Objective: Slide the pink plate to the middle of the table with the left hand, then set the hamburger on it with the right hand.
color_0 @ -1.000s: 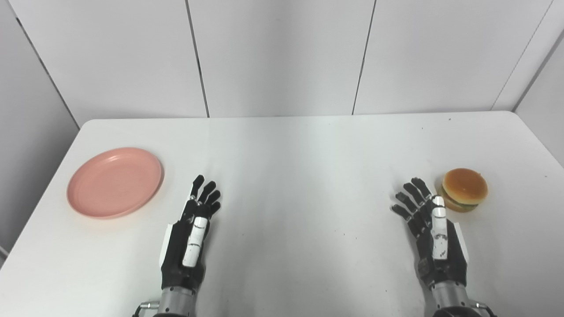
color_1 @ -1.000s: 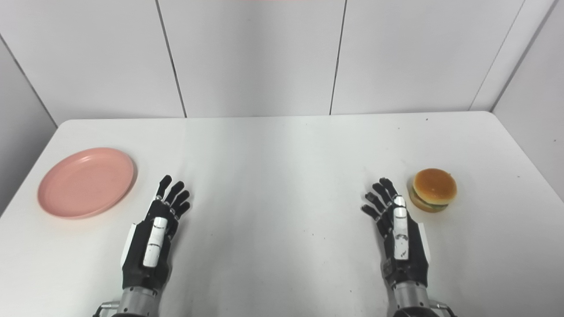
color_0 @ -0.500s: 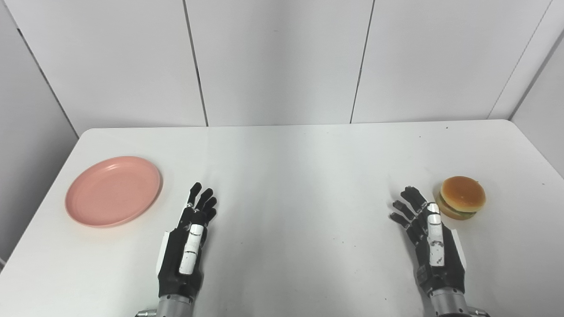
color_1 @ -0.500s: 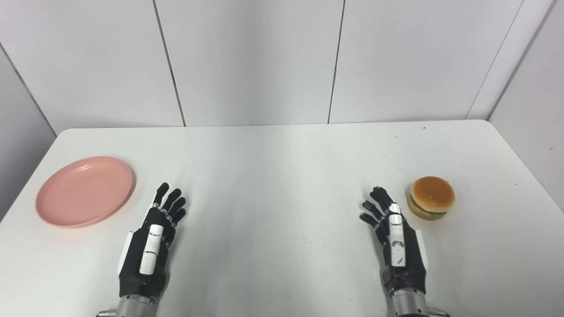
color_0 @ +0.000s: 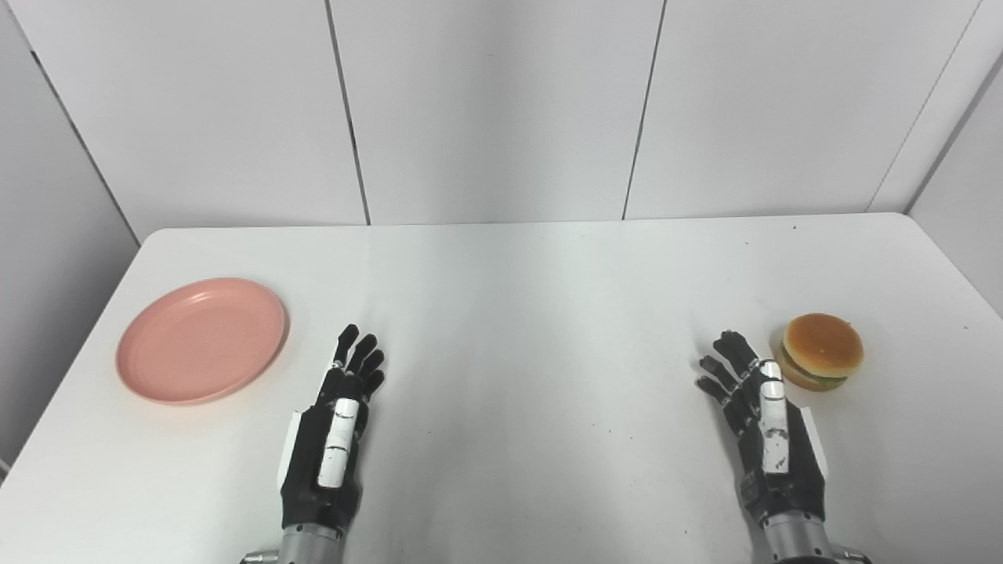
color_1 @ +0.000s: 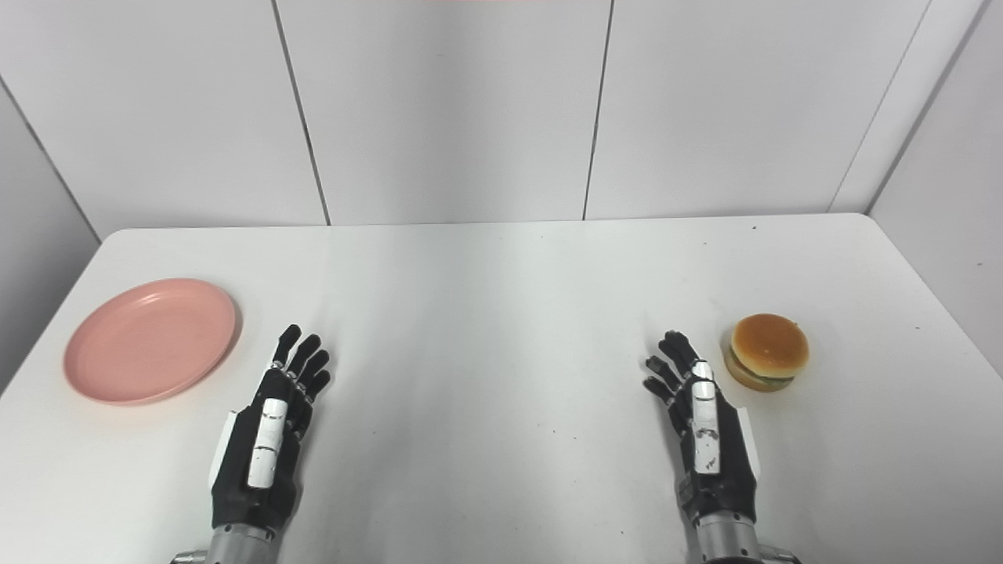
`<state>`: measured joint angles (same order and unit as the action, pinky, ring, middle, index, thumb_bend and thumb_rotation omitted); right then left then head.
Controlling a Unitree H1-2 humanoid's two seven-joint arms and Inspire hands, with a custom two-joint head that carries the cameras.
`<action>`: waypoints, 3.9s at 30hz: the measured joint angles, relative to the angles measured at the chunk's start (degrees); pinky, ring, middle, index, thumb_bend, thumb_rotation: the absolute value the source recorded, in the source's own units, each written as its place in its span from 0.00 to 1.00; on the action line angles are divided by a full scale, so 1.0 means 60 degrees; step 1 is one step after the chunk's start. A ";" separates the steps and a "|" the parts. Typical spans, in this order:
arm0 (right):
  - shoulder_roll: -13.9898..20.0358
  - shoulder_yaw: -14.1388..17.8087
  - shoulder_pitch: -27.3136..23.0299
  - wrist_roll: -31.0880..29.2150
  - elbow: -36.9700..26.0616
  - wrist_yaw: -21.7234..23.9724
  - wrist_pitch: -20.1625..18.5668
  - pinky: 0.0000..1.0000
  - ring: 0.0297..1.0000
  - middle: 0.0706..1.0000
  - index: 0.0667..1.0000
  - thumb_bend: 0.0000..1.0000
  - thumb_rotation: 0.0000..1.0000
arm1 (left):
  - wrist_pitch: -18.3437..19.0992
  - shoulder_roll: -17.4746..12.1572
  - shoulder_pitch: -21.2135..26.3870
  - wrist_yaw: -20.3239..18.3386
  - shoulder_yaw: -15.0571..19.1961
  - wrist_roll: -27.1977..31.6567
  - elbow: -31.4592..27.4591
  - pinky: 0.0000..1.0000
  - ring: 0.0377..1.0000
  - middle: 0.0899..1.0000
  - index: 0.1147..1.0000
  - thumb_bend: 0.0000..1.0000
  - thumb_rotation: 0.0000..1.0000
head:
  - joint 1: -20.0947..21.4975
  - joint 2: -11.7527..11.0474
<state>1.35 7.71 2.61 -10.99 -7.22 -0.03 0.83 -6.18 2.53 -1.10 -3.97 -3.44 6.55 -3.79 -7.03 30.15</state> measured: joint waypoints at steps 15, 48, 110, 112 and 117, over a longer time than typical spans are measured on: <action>0.0011 -0.0004 0.0013 -0.0123 -0.0014 0.0054 -0.0001 0.80 0.82 0.86 0.84 0.70 0.95 | 0.0017 0.0000 -0.0012 0.0003 -0.0002 -0.0010 -0.0036 0.96 0.94 0.94 0.93 0.76 0.81 | -0.0044 -0.0014; 0.0578 0.0193 -0.0458 -0.1013 0.0674 0.0558 -0.0002 0.90 0.88 0.91 0.89 0.73 1.00 | -0.1278 0.0517 0.0699 0.0465 -0.0413 -0.1378 0.1099 0.90 0.93 0.94 0.94 0.68 0.82 | -0.2183 -0.0981; 0.0385 -0.0030 -0.0350 -0.0277 0.0412 0.0432 -0.0011 0.80 0.80 0.83 0.81 0.66 0.96 | -0.0037 -0.4623 0.5108 -0.0477 0.4257 0.2237 0.5060 0.87 0.92 0.89 0.86 0.89 0.77 | -0.1318 -0.0732; 0.0379 -0.0043 -0.0342 -0.0284 0.0402 0.0431 -0.0012 0.80 0.80 0.82 0.80 0.66 0.95 | -0.0196 -0.4653 0.5221 -0.0579 0.4373 0.2379 0.5721 0.88 0.92 0.90 0.86 0.87 0.76 | -0.1304 -0.0689; 0.0336 -0.0096 -0.0214 -0.0284 0.0236 0.0417 -0.0072 0.80 0.80 0.82 0.81 0.66 0.96 | -0.0531 -0.4655 0.5320 -0.0651 0.4456 0.2414 0.6816 0.82 0.91 0.89 0.87 0.83 0.78 | -0.1260 -0.0586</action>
<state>3.37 7.13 1.32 -12.69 -5.81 2.47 0.39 -9.37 -25.40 30.82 -7.87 23.30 21.03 37.10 -14.59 26.63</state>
